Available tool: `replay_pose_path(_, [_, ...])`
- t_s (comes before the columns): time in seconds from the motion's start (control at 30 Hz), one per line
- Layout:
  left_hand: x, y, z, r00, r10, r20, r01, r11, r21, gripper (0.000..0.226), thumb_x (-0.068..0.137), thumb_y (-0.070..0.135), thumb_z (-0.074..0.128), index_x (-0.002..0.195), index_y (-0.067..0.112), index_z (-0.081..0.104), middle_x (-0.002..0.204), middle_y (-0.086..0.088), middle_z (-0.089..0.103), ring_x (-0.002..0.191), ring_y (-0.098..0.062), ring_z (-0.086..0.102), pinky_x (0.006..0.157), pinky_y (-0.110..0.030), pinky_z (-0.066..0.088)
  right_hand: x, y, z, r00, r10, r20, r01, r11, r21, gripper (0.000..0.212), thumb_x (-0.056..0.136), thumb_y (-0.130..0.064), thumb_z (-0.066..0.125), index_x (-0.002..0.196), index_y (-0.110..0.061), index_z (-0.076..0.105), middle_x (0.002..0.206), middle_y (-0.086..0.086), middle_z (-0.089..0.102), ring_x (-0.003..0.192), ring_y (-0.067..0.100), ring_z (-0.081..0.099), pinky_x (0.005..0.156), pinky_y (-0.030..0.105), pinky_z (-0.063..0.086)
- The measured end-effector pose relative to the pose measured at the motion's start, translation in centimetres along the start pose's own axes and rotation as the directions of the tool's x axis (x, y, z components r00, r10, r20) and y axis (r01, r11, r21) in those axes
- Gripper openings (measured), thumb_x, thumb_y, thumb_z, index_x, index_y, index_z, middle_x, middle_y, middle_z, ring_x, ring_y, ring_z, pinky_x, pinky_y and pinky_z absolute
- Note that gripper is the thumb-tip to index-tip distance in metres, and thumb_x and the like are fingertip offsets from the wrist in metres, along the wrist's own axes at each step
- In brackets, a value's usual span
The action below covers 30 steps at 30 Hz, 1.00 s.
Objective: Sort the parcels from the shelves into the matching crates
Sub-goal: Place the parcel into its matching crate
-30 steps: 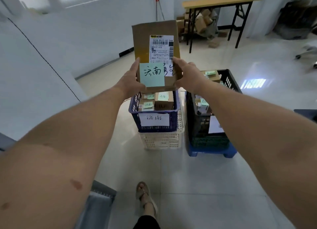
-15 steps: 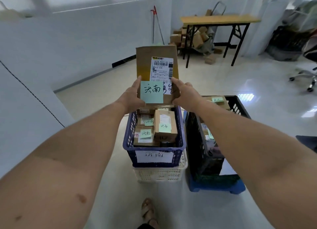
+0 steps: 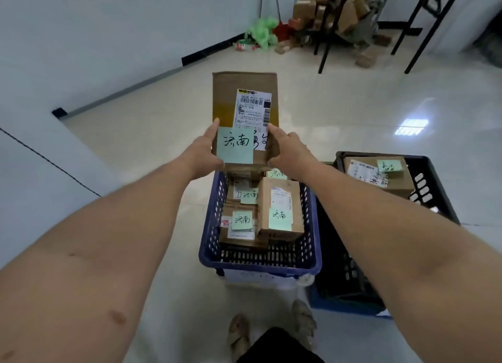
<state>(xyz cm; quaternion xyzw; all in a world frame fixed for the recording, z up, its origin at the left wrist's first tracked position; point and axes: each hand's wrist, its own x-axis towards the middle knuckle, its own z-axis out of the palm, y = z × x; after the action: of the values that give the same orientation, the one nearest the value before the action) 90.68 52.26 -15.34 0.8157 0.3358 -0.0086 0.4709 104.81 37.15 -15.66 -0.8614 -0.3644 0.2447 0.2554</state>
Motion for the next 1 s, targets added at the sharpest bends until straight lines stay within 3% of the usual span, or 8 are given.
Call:
replay_pose_path(0.13, [2.0, -2.5, 0.7, 0.995, -0.086, 0.044, 0.085, 0.996, 0.021, 0.109, 0.080, -0.005, 0.068, 0.152, 0.034, -0.003, 0.137, -0.001, 0.044, 0.116, -0.019, 0.048, 0.094, -0.043, 0.051, 2.7, 1.8, 3.4, 0.996, 0.017, 0.087, -0.019, 1.000, 0.022, 0.087, 0.089, -0.008, 0.063, 0.153, -0.033, 0.011, 0.144, 0.012, 0.030, 0.115, 0.029, 0.047, 0.090, 0.032, 0.041])
replay_pose_path(0.23, [2.5, -5.9, 2.2, 0.982, -0.156, 0.105, 0.148, 0.986, 0.077, 0.107, 0.081, -0.001, 0.070, 0.152, 0.032, -0.003, 0.139, -0.003, 0.046, 0.113, -0.016, 0.048, 0.094, -0.040, 0.051, 2.9, 3.7, 7.5, 0.982, 0.065, 0.177, -0.074, 0.996, 0.046, 0.087, 0.089, -0.008, 0.063, 0.153, -0.033, 0.010, 0.143, 0.010, 0.031, 0.110, 0.024, 0.048, 0.090, 0.031, 0.045])
replay_pose_path(0.4, [3.4, -10.3, 4.9, 0.961, -0.227, 0.157, 0.211, 0.971, 0.113, 0.104, 0.083, 0.000, 0.067, 0.153, 0.026, -0.005, 0.142, -0.003, 0.046, 0.114, -0.014, 0.048, 0.090, -0.031, 0.047, 3.3, 6.5, 12.3, 0.953, 0.116, 0.280, -0.149, 0.984, 0.099, 0.086, 0.090, -0.004, 0.060, 0.154, -0.031, 0.010, 0.153, 0.006, 0.023, 0.133, 0.026, 0.039, 0.104, 0.035, 0.038])
replay_pose_path(0.57, [5.0, -13.5, 7.9, 0.941, -0.267, 0.207, 0.247, 0.962, 0.119, 0.106, 0.082, -0.003, 0.067, 0.152, 0.028, -0.007, 0.143, -0.004, 0.045, 0.123, -0.020, 0.050, 0.097, -0.035, 0.048, 3.8, 9.6, 15.1, 0.930, 0.189, 0.316, -0.206, 0.978, 0.021, 0.087, 0.090, -0.007, 0.060, 0.153, -0.034, 0.007, 0.145, 0.009, 0.029, 0.116, 0.024, 0.049, 0.099, 0.037, 0.046])
replay_pose_path(0.67, [5.6, -14.8, 9.5, 0.930, -0.281, 0.238, 0.251, 0.957, 0.149, 0.104, 0.083, -0.004, 0.064, 0.152, 0.028, -0.007, 0.141, -0.004, 0.048, 0.121, -0.021, 0.052, 0.098, -0.038, 0.049, 3.6, 11.0, 16.1, 0.916, 0.217, 0.338, -0.224, 0.974, -0.017, 0.086, 0.091, -0.009, 0.060, 0.153, -0.034, 0.005, 0.145, 0.011, 0.028, 0.119, 0.026, 0.048, 0.101, 0.038, 0.045])
replay_pose_path(0.87, [7.0, -17.2, 11.5, 0.914, -0.299, 0.274, 0.195, 0.916, 0.350, 0.101, 0.087, 0.003, 0.060, 0.150, 0.028, -0.015, 0.140, -0.008, 0.045, 0.119, -0.024, 0.052, 0.096, -0.038, 0.049, 3.5, 12.4, 18.3, 0.901, 0.237, 0.363, -0.215, 0.971, -0.100, 0.084, 0.093, -0.010, 0.056, 0.154, -0.030, 0.002, 0.147, 0.011, 0.025, 0.127, 0.027, 0.043, 0.102, 0.035, 0.039])
replay_pose_path(1.0, [7.9, -18.8, 12.2, 0.909, -0.342, 0.238, 0.144, 0.794, 0.591, 0.092, 0.090, 0.014, 0.058, 0.152, 0.022, -0.009, 0.142, -0.011, 0.026, 0.127, -0.026, 0.039, 0.103, -0.038, 0.042, 4.8, 12.5, 19.7, 0.896, 0.226, 0.382, -0.176, 0.971, -0.162, 0.076, 0.092, -0.010, 0.055, 0.153, -0.021, 0.011, 0.144, 0.011, 0.027, 0.125, 0.029, 0.044, 0.100, 0.036, 0.041])
